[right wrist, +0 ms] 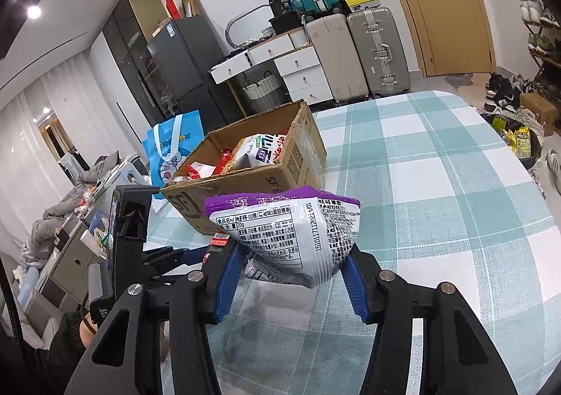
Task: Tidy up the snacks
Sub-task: 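Lift purple-white bag with right tool while left tool grasps red pack, then carry both held packs over the SF box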
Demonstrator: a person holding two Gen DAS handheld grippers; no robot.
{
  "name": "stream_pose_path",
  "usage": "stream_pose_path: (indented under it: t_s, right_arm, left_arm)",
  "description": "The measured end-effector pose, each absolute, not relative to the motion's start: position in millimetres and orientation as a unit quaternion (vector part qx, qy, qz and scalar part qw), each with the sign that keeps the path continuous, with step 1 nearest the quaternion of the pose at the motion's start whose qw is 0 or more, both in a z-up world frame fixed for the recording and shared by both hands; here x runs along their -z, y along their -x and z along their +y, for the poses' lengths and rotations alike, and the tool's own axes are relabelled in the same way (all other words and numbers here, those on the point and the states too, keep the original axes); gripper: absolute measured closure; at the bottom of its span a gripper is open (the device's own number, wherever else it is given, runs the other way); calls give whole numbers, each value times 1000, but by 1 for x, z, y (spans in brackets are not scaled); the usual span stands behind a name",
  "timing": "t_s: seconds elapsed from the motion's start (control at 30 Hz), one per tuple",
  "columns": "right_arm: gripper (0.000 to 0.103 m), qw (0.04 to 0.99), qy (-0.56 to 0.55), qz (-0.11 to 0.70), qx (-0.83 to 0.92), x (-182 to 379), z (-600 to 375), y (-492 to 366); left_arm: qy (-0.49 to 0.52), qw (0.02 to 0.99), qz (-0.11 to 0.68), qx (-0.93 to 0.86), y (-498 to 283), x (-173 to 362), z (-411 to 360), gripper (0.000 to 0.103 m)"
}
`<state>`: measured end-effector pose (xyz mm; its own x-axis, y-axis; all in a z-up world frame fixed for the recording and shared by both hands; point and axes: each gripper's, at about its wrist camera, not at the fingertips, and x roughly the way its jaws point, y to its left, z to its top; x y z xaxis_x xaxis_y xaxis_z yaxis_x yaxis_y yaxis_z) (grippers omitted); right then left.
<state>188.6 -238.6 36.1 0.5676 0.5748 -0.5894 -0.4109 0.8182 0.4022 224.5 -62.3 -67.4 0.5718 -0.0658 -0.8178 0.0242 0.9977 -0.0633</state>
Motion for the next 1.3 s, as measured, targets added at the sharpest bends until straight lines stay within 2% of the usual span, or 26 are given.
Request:
stream_pose_path:
  t_s: [0.5, 0.73, 1.0, 1.3]
  right_arm:
    - [50, 877, -100, 369, -290, -35, -228, -186]
    - [50, 874, -102, 360, -309, -44, -220, -179]
    - [50, 875, -105, 355, -313, -49, -216, -176]
    - [50, 875, -104, 343, -325, -60, -206, -185]
  left_arm:
    - [25, 896, 441, 43, -204, 58, -66, 55]
    - [36, 907, 419, 36, -187, 36, -57, 55]
    - [49, 917, 395, 29, -157, -3, -12, 55]
    - [56, 926, 372, 20, -158, -36, 8, 55]
